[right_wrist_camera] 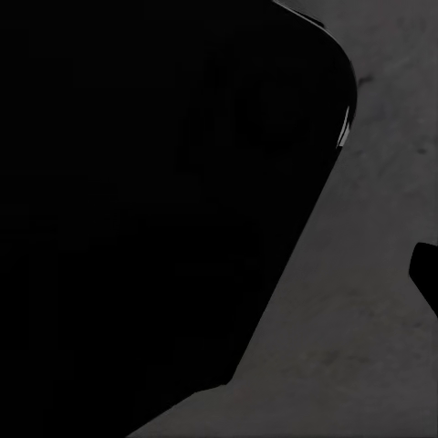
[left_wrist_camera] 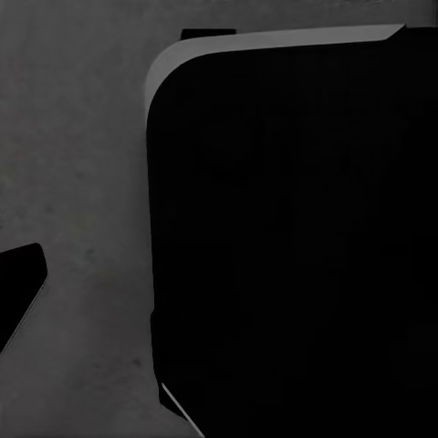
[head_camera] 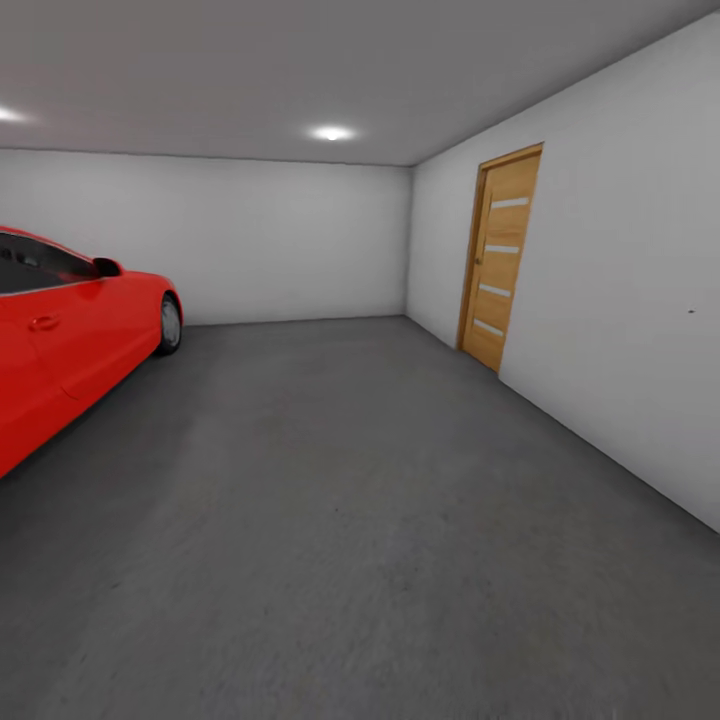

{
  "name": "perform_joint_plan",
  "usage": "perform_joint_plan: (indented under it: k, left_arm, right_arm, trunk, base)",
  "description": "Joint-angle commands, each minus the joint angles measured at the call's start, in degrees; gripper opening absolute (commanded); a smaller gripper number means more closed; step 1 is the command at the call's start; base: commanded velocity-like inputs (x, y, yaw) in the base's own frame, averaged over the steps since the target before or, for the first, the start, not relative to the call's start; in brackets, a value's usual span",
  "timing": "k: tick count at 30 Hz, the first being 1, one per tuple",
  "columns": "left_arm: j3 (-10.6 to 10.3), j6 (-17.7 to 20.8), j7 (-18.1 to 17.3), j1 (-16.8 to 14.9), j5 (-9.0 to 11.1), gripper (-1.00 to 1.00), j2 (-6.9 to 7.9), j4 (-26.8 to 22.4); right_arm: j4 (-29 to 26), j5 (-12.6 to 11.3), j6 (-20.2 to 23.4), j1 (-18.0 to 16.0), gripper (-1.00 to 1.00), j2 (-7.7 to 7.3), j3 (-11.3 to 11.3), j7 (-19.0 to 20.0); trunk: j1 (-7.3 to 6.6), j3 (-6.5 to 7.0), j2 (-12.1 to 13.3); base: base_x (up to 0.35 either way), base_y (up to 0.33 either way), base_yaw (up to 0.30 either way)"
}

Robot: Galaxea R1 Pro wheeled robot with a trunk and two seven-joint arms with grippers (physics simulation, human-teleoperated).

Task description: Move the two storage containers from the living room to the garage. In the garage, place one container on the floor and stack the other container on top of it (either order is fine).

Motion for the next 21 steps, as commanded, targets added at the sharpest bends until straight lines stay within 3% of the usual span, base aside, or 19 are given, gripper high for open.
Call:
perform_joint_plan:
  k: [1,21]
  left_arm:
    - [0.0,-0.1,0.0,0.0,0.0,1.00,0.01,0.0]
    - [0.3,-0.2,0.0,0.0,0.5,1.00,-0.77,-0.2]
  right_arm:
    - [0.0,-0.6,-0.2,0.0,1.00,0.00,0.5,0.0]
    - [0.0,-0.6,-0.4,0.0,1.00,0.00,0.5,0.0]
  trunk:
    - [0.00,-0.05,0.0]
    - [0.00,-0.05,0.0]
  base:
    - [0.000,0.000,-0.282]
    - [0.000,0.000,-0.280]
